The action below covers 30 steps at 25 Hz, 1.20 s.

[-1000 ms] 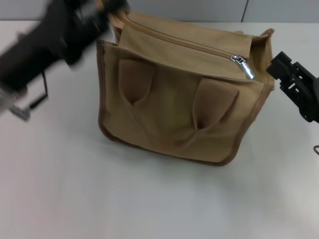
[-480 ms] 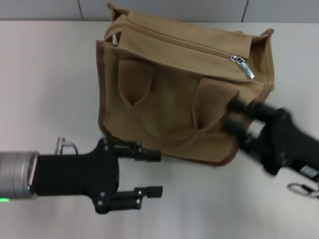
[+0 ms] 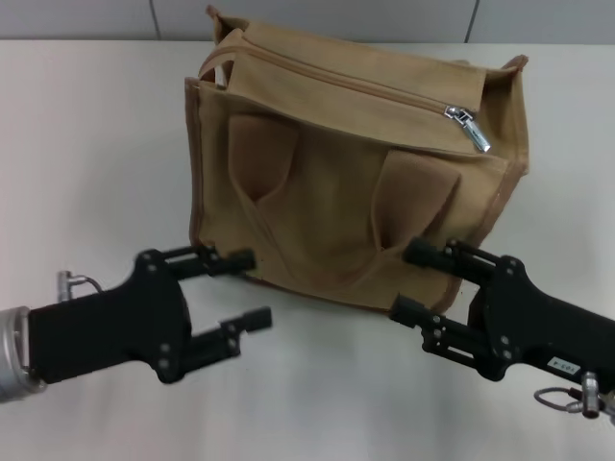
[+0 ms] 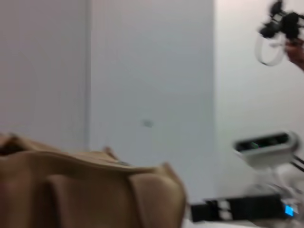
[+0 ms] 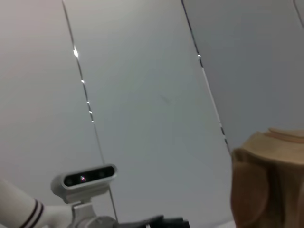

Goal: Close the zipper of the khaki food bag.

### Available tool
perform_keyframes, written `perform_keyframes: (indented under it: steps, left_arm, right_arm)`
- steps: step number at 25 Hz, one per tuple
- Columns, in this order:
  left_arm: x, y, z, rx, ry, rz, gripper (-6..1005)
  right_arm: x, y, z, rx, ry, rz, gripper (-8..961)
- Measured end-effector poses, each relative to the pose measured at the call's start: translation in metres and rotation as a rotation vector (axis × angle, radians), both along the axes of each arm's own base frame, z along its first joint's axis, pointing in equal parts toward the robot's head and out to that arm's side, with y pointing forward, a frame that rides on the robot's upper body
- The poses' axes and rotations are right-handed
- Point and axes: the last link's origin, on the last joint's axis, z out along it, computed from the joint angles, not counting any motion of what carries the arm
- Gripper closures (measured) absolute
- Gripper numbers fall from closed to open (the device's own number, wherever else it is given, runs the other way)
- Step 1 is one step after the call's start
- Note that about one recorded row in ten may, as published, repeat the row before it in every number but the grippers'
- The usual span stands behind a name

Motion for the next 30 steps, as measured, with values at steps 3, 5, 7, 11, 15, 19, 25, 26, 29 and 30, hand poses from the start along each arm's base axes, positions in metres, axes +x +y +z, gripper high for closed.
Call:
perform_keyframes:
  steps: [3,5,7,11,15,19,25,26,29,30]
  left_arm:
    - [-0.004,-0.002,0.001,0.044,-0.014,0.016,379]
    - [-0.005,-0.003,0.0,0.043,-0.013,0.018,374]
    - [-0.003,-0.003,-0.001,0.026,-0.013,0.013,369]
    - [0.003,-0.002,-0.008,-0.055,0.01,-0.021,360]
    - [0.008,-0.007,-0.016,-0.167,0.035,-0.059,350]
    - [0.008,-0.014,-0.021,-0.208,0.054,-0.084,322]
    - [0.004,-0.02,-0.023,-0.203,0.065,-0.088,255]
    - [0.003,-0.021,-0.023,-0.207,0.07,-0.085,244]
    - [0.0,-0.023,-0.024,-0.213,0.078,-0.081,221]
    - [0.0,-0.024,-0.024,-0.212,0.079,-0.078,221]
  right_arm:
    - [0.007,-0.006,-0.002,0.017,-0.021,-0.025,280]
    - [0.013,-0.009,-0.006,0.038,-0.051,-0.042,276]
    - [0.014,-0.01,-0.008,0.043,-0.063,-0.049,272]
    - [0.013,-0.014,-0.016,0.027,-0.083,-0.035,263]
    - [0.012,-0.018,-0.024,-0.008,-0.103,-0.024,255]
    - [0.013,-0.021,-0.026,-0.018,-0.109,-0.026,247]
    - [0.016,-0.027,-0.029,-0.042,-0.13,-0.017,234]
    - [0.017,-0.028,-0.03,-0.045,-0.137,-0.017,232]
    - [0.017,-0.027,-0.03,-0.044,-0.139,-0.021,226]
    - [0.017,-0.027,-0.031,-0.043,-0.138,-0.022,224]
